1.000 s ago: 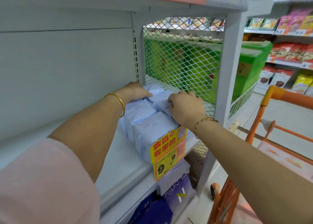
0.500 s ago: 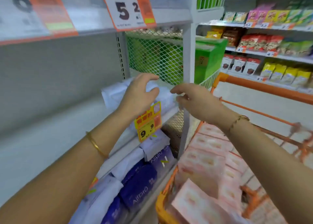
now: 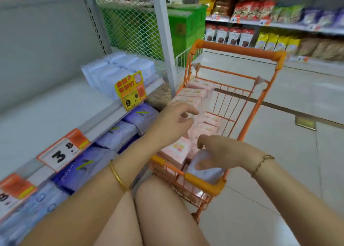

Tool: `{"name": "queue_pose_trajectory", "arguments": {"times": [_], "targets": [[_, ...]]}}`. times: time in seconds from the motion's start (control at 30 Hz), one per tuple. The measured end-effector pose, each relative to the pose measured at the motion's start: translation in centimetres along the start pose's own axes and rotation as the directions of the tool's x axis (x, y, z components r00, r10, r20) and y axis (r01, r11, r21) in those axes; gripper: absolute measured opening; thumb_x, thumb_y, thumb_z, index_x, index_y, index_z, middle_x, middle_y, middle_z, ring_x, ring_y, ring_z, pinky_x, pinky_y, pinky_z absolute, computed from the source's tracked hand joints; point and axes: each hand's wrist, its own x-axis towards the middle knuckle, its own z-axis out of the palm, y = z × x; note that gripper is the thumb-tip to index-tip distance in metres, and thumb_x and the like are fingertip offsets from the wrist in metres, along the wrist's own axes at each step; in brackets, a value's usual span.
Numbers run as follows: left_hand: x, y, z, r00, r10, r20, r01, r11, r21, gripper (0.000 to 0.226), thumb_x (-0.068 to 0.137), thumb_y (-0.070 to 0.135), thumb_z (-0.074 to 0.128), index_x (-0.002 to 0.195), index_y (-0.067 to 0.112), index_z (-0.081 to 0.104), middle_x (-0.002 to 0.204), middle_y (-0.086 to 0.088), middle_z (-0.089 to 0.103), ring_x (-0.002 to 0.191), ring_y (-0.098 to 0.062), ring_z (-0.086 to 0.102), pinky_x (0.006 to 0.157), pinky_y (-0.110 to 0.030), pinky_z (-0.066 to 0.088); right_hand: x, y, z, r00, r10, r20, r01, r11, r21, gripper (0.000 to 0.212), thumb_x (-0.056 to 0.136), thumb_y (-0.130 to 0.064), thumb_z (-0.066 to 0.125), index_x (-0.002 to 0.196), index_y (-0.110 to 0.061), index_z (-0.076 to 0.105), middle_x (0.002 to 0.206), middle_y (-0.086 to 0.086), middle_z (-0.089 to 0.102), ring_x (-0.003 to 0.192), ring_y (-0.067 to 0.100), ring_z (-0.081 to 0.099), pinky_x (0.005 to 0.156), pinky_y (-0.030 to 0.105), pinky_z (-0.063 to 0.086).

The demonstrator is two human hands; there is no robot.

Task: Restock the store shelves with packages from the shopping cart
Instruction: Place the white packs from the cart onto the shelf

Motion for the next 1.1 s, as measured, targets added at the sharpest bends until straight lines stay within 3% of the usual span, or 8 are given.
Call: {"name": "queue_pose_trajectory", "arguments": {"times": [0.2,0.33,0.6,0.7,0.77,0.87,0.97,1.1], "targets": [[-0.7,0.4,0.2,0.995,-0.083,0.06,0.083,0.996,0.013,0.024,0.086,0.01,0.057,0.106,0.02,0.066,0.109,0.004,0.057,0.096,-0.011,0.055,0.086,-0.021,0.041,1.8,0.8,-0.1,0.985,0.054,0.166,-0.048,0.998,-0.043,0.066,0.083,-0.057,0.057,0.126,-0.012,0.038,0.122,0.004,0.05,0.098,0.019,0.049,0.082,0.029,0.044],[-0.8,0.8,0.1,0.992,-0.099,0.076,0.099,0.995,0.001,0.024,0.087,0.01,0.056,0.107,0.022,0.065,0.113,0.002,0.057,0.098,-0.01,0.056,0.086,-0.019,0.042,2.9,1.2,-0.4,0.958,0.069,0.279,-0.087,0.995,0.051,0.083,0.074,-0.059,0.067,0.134,-0.016,0.03,0.132,0.003,0.044,0.109,0.021,0.05,0.089,0.035,0.051],[-0.4,2.3,-2.1,0.993,-0.103,0.065,0.116,0.961,-0.252,0.024,0.089,0.018,0.061,0.112,0.024,0.057,0.113,0.012,0.057,0.097,-0.004,0.057,0.082,-0.014,0.046,-0.6,2.9,-7.3,0.995,0.099,-0.02,-0.09,0.959,0.268,0.068,0.073,-0.058,0.067,0.123,-0.022,0.04,0.115,-0.001,0.054,0.098,0.019,0.057,0.083,0.036,0.053],[-0.4,2.9,-3.4,0.979,-0.104,0.177,0.16,0.926,-0.342,0.052,0.074,0.043,0.069,0.12,0.035,0.046,0.124,0.012,0.051,0.107,-0.001,0.055,0.083,-0.019,0.05,-0.9,2.8,-10.7,0.996,0.047,-0.069,0.002,0.815,0.579,0.058,0.078,-0.059,0.06,0.12,-0.019,0.054,0.108,0.01,0.066,0.092,0.032,0.068,0.076,0.046,0.058],[-0.1,2.9,-4.4,0.982,-0.106,0.16,0.137,0.971,-0.198,0.083,0.063,0.05,0.077,0.133,0.033,0.035,0.131,0.008,0.044,0.112,-0.002,0.05,0.085,-0.016,0.048,0.2,1.5,-11.9,0.998,0.034,-0.062,0.017,0.733,0.68,0.057,0.082,-0.059,0.055,0.121,-0.018,0.057,0.112,0.017,0.065,0.096,0.039,0.067,0.079,0.053,0.056],[0.6,1.9,-6.9,0.992,-0.119,-0.029,0.118,0.993,-0.03,0.088,0.067,0.034,0.082,0.139,0.023,0.034,0.133,0.009,0.041,0.12,-0.005,0.043,0.098,-0.021,0.039,2.8,-1.1,-13.0,0.998,0.027,-0.053,0.021,0.672,0.74,0.061,0.084,-0.062,0.05,0.121,-0.014,0.057,0.122,0.024,0.059,0.099,0.044,0.064,0.078,0.053,0.056],[0.9,0.0,-10.5,0.965,-0.25,-0.074,0.227,0.946,-0.231,0.075,0.073,0.019,0.078,0.138,0.023,0.04,0.128,0.012,0.046,0.103,0.005,0.052,0.081,-0.009,0.045,5.0,-4.0,-14.4,0.997,-0.021,-0.08,0.075,0.643,0.762,0.068,0.086,-0.066,0.04,0.121,-0.011,0.057,0.128,0.023,0.053,0.083,0.039,0.063,0.07,0.049,0.059],[1.0,-4.0,-15.4,0.917,-0.384,-0.108,0.326,0.877,-0.353,0.099,0.047,0.045,0.082,0.135,0.024,0.043,0.141,0.0,0.044,0.118,-0.011,0.054,0.092,-0.032,0.05,8.2,-7.9,-16.0,0.977,-0.203,-0.058,0.18,0.656,0.733,0.06,0.078,-0.072,0.041,0.109,-0.026,0.062,0.125,0.014,0.054,0.083,0.034,0.061,0.071,0.046,0.058]]}}
